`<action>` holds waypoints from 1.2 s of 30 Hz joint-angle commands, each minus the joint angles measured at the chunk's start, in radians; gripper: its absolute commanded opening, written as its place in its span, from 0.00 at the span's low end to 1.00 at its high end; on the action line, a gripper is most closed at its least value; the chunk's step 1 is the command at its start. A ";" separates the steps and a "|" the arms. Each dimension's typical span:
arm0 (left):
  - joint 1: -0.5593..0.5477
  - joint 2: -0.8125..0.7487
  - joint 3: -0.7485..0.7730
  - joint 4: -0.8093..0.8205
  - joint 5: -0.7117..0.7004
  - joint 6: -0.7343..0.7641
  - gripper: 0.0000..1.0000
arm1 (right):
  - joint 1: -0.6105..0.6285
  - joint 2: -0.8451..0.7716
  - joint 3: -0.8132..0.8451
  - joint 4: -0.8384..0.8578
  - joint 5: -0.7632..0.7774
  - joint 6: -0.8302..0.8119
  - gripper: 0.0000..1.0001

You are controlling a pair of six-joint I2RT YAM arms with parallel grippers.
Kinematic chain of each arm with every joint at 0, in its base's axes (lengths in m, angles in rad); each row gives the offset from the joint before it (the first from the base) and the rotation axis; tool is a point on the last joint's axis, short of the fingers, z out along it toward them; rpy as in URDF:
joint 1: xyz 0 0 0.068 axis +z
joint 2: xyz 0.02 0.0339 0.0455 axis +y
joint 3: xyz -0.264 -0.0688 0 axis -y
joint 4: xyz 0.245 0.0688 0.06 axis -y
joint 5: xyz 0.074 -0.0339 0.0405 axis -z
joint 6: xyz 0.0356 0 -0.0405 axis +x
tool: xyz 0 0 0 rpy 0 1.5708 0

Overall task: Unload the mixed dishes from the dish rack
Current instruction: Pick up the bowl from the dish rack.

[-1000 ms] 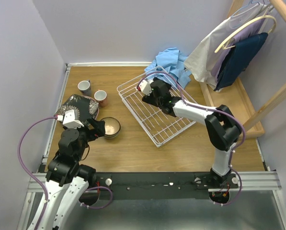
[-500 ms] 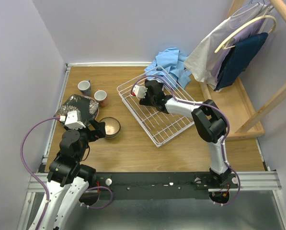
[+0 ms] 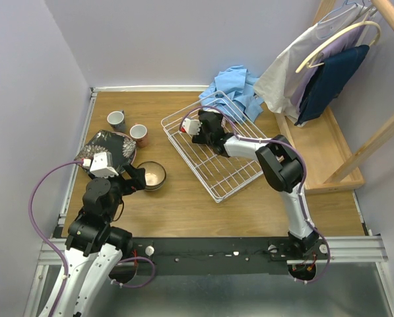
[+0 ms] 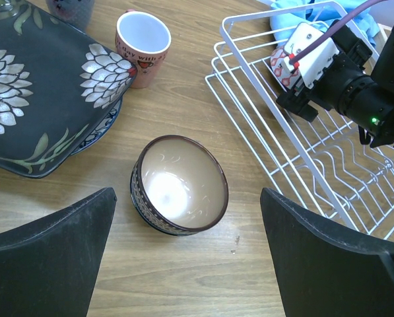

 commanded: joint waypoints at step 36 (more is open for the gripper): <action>0.009 -0.019 -0.013 0.024 0.007 0.013 0.99 | 0.006 -0.191 0.015 -0.172 -0.099 0.287 0.43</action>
